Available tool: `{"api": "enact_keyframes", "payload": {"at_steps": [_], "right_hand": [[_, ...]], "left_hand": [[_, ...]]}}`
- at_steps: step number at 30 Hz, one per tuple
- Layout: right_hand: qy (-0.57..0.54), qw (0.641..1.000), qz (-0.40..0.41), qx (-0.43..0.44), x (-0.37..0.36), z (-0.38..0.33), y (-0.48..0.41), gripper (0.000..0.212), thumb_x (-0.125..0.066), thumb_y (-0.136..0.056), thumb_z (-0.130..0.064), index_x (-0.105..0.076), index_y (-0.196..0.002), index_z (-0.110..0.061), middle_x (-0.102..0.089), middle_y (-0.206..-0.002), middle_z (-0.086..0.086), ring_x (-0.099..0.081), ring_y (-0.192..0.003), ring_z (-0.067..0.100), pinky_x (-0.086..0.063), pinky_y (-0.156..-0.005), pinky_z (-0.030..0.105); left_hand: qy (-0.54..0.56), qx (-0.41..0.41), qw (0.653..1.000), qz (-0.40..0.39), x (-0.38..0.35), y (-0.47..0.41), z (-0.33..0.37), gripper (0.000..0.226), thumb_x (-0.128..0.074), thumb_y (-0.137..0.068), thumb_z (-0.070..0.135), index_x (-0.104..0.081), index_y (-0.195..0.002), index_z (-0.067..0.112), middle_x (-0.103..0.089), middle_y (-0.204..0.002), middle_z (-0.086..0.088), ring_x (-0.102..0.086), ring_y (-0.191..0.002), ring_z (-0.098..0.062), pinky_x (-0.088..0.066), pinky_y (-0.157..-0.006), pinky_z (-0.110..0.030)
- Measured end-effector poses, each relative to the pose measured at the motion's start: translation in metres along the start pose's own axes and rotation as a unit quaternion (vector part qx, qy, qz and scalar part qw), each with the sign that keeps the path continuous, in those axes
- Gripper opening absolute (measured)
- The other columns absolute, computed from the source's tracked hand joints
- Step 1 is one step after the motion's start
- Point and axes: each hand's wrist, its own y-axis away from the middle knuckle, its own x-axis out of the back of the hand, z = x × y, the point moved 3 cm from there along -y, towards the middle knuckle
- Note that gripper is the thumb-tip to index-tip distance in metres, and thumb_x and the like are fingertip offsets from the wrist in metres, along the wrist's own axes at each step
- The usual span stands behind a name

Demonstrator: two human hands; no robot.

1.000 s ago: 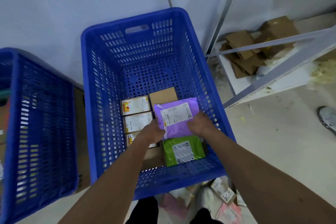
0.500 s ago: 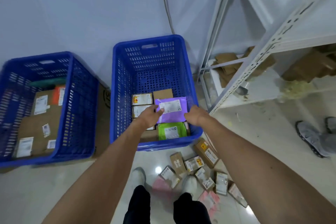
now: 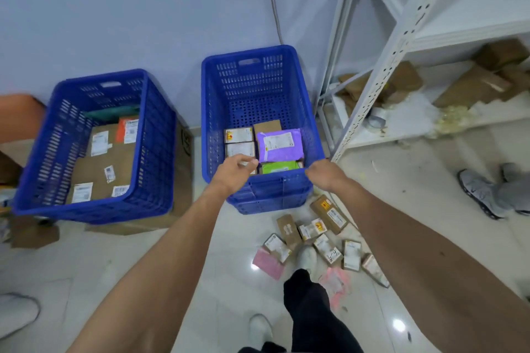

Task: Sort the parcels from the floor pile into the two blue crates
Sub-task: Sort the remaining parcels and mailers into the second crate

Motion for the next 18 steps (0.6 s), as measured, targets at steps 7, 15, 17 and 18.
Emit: {"api": "enact_keyframes", "payload": {"at_steps": [7,15,17,18], "right_hand": [[-0.042,0.997,0.039,-0.049,-0.074,0.017,0.113,0.038,-0.038,-0.098,-0.025,-0.063,-0.118,-0.004,-0.061,-0.128,0.019,-0.058,-0.116,0.036,-0.045,-0.091,0.034],[0.001,0.995,-0.010,-0.101,-0.149,0.101,0.185,0.038,-0.040,-0.100,-0.026,-0.064,-0.121,-0.007,-0.059,-0.131,0.015,-0.054,-0.123,0.033,-0.041,-0.099,0.035],[0.008,0.992,-0.036,-0.119,-0.162,0.127,0.194,0.041,-0.037,-0.100,-0.027,-0.062,-0.126,-0.007,-0.056,-0.134,0.017,-0.052,-0.125,0.034,-0.042,-0.102,0.038],[0.002,0.991,-0.041,-0.131,-0.170,0.141,0.196,0.043,-0.036,-0.098,-0.028,-0.062,-0.124,-0.008,-0.057,-0.132,0.016,-0.053,-0.123,0.034,-0.043,-0.101,0.038]], "left_hand": [[0.005,0.016,0.999,-0.043,-0.026,0.079,-0.098,0.034,-0.062,-0.085,0.060,-0.070,-0.095,0.029,-0.073,-0.100,-0.006,-0.070,-0.096,-0.028,-0.055,-0.094,-0.044],[-0.011,0.038,0.989,-0.141,-0.103,0.137,-0.144,0.022,-0.061,-0.086,0.058,-0.068,-0.093,0.038,-0.072,-0.108,-0.002,-0.069,-0.099,-0.023,-0.053,-0.098,-0.044],[-0.022,0.034,0.985,-0.166,-0.127,0.142,-0.144,0.025,-0.059,-0.088,0.056,-0.069,-0.100,0.036,-0.072,-0.111,-0.002,-0.069,-0.099,-0.022,-0.053,-0.097,-0.043],[-0.028,0.034,0.983,-0.177,-0.140,0.144,-0.145,0.025,-0.059,-0.090,0.055,-0.069,-0.100,0.034,-0.072,-0.111,-0.002,-0.069,-0.099,-0.022,-0.053,-0.096,-0.041]]}}
